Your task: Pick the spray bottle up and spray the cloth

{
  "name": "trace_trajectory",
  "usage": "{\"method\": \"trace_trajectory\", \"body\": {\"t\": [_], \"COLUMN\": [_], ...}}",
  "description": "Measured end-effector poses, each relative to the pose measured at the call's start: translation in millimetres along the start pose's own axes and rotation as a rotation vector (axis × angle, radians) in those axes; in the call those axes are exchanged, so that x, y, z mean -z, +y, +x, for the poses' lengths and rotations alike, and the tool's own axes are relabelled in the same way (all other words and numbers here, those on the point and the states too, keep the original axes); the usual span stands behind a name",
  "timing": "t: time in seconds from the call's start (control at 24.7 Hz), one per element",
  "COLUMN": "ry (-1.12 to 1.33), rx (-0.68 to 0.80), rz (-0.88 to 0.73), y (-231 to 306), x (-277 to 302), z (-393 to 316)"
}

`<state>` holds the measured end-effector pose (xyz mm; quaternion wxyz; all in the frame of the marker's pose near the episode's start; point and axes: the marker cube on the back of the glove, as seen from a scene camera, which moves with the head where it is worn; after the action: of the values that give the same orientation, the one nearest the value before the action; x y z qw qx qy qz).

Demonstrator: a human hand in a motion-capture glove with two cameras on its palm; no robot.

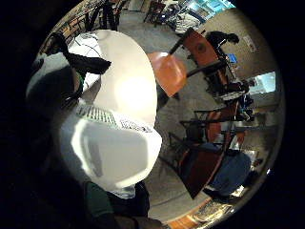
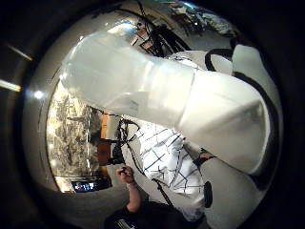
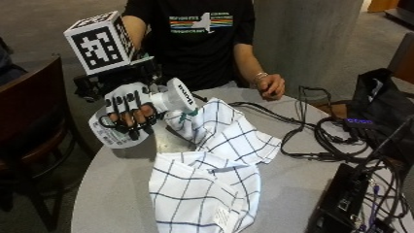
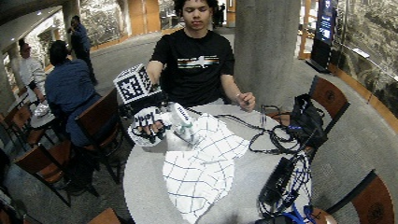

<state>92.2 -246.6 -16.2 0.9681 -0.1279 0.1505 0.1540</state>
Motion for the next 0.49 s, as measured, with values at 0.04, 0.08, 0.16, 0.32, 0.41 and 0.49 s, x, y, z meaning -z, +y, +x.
{"method": "trace_trajectory", "body": {"t": [0.04,0.08,0.16,0.32,0.41,0.49], "ry": [0.003,0.005,0.009,0.008,-0.005,-0.025], "rx": [-0.001,-0.003,-0.003,-0.001,-0.001,-0.002], "rz": [-0.002,-0.004,0.0,0.012,0.017,0.025], "y": [-0.9,-1.3,-0.3,4.5,6.5,8.1], "x": [0.4,0.6,0.8,2.6,4.5,6.3], "z": [-0.1,-0.2,-0.1,1.4,2.3,2.3]}}
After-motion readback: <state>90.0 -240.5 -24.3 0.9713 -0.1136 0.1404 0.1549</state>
